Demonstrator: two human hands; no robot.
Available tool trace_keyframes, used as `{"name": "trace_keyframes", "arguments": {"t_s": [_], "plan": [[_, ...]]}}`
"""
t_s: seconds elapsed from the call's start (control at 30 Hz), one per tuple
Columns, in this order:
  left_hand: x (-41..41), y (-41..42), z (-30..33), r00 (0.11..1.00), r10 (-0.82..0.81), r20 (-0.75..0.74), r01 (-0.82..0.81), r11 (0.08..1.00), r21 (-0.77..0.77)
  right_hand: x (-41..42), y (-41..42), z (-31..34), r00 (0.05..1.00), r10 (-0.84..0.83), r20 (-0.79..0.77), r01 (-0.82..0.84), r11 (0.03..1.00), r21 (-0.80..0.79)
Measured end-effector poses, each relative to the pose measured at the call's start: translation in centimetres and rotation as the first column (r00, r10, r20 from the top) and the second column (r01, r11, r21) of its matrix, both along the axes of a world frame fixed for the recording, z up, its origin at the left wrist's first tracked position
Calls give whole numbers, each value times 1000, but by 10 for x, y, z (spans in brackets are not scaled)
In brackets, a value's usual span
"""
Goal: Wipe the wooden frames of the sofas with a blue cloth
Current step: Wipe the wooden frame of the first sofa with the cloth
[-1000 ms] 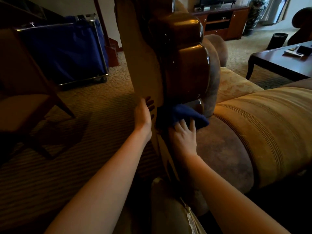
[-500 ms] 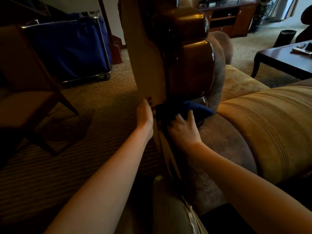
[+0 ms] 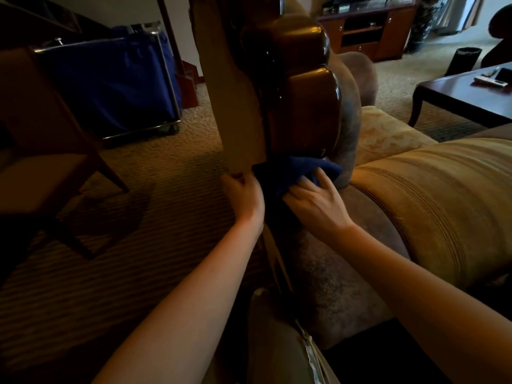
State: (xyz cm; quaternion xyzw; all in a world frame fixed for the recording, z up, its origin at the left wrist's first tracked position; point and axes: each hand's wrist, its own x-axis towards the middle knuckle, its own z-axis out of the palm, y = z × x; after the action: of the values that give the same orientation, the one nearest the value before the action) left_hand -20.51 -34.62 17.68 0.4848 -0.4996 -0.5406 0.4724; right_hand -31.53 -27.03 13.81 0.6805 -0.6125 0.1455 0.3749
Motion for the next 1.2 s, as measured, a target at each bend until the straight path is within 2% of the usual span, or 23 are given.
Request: {"name": "trace_keyframes", "arguments": {"t_s": [0.13, 0.2, 0.27, 0.33, 0.43, 0.7, 0.83, 0.9, 0.97, 1.03, 1.1, 1.2], "plan": [[-10, 7, 6, 993, -97, 66, 107, 978, -180, -5, 10, -8, 990, 45, 130, -34, 996, -87], [-10, 8, 2, 984, -152, 97, 170, 959, -227, -2, 12, -12, 967, 15, 255, 19, 991, -129], [-9, 10, -5, 973, -151, 174, 200, 927, -318, 4, 10, -14, 914, -38, 403, 123, 974, -188], [-9, 15, -7, 973, -128, 191, 191, 915, -356, 7, 7, -13, 854, -43, 518, 183, 958, -222], [-9, 20, -7, 989, -98, 115, 134, 917, -377, 7, 6, -13, 811, 10, 585, 167, 955, -247], [0, 25, 0, 985, -146, 93, 171, 896, -410, 3, 9, -5, 655, 70, 752, 203, 943, -264], [-1, 28, 3, 987, -156, 50, 161, 867, -471, 9, 7, 3, 467, 85, 880, 276, 931, -237], [-1, 29, 4, 988, -142, 53, 149, 844, -515, 14, 4, 11, 426, 135, 895, 306, 909, -282], [-3, 25, 3, 993, -105, 52, 117, 860, -497, 18, 1, 19, 417, 187, 890, 330, 881, -340], [-4, 18, 4, 997, -76, 26, 80, 915, -395, 18, -2, 26, 379, 220, 899, 353, 863, -360], [-5, 7, 2, 994, -106, 26, 109, 955, -274, 17, -4, 35, 280, 242, 929, 374, 864, -338], [-10, 1, 2, 969, -232, 81, 241, 960, -144, 15, -7, 48, 52, 316, 947, 405, 860, -309]]}}
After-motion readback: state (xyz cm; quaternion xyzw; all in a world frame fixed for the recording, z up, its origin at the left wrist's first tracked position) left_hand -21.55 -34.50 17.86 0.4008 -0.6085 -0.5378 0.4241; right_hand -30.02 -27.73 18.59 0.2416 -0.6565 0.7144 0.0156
